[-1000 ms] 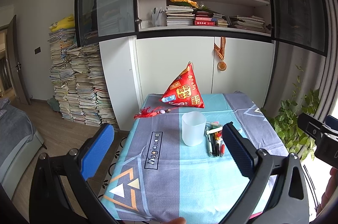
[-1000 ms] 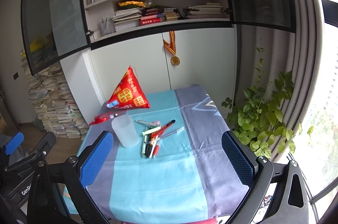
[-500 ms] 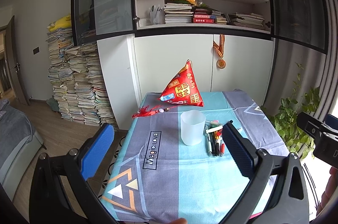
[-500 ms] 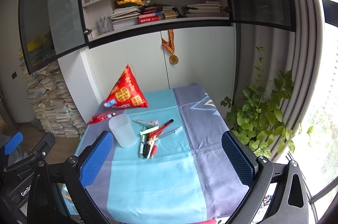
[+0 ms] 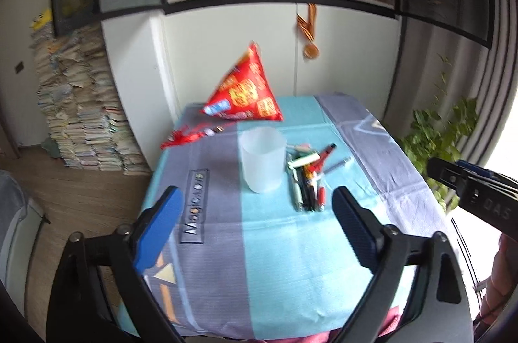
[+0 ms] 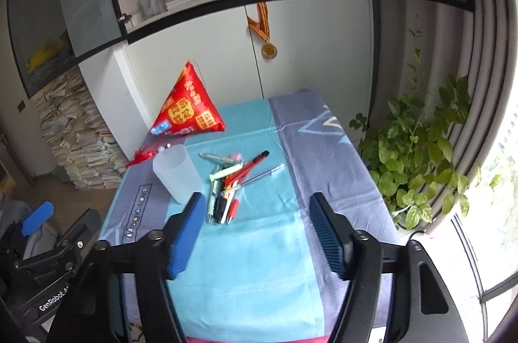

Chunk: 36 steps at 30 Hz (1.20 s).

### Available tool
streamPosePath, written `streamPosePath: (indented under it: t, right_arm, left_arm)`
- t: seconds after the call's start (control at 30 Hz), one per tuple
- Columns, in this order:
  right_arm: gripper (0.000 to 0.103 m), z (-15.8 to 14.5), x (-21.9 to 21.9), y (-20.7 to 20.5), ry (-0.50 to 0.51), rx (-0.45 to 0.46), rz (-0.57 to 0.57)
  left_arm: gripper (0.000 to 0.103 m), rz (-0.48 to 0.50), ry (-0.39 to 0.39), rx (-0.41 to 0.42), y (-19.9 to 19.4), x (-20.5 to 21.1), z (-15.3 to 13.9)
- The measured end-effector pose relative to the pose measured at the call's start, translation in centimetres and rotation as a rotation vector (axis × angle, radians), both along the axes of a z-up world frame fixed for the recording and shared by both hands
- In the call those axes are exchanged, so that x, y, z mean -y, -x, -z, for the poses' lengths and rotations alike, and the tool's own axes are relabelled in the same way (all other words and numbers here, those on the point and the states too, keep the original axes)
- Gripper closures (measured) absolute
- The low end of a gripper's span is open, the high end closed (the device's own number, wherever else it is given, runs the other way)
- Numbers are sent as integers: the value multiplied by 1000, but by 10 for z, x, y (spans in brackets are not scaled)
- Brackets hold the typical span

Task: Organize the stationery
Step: 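Move the left tool toward the pen pile while the right tool also approaches it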

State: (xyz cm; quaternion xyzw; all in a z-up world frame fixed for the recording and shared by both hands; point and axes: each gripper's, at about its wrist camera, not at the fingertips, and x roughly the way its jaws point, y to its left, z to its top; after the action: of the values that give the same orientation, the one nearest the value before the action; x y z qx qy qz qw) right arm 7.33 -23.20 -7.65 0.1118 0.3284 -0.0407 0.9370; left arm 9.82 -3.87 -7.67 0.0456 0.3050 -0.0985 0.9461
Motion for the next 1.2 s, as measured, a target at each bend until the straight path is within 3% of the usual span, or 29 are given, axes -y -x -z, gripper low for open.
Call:
streamPosePath:
  t: [0.07,0.17,0.33,0.43,0.67,0.77,0.97,1.2]
  right_arm:
    - [58,12,8,-14,-37,-50,-11]
    - [58,31,17,-34,-67,-115,-12]
    - [58,61,35,-69,-112,-214,10]
    - [58,79,49,-91,-146,-282,28]
    - [58,108,69,-138,-171,-376,59]
    - [58,118,74,-157,-183,-409,58]
    - [58,136,80,-193,-315,-477,52]
    - [58,143,71,-223,-375,-512,86]
  left_arm:
    - [24,34,-1,-34,-9,7,9]
    - [36,85,-9,-92,-25,18,27]
    - [69,143,2,-223,-61,35,58]
    - [80,157,3,-286,-84,44,75]
    - [84,196,-21,-383,-129,66,107]
    - [93,187,-30,-412,-144,69,118]
    - [94,173,-28,-440,-160,63,128]
    - [91,178,-9,-451,-165,56,132]
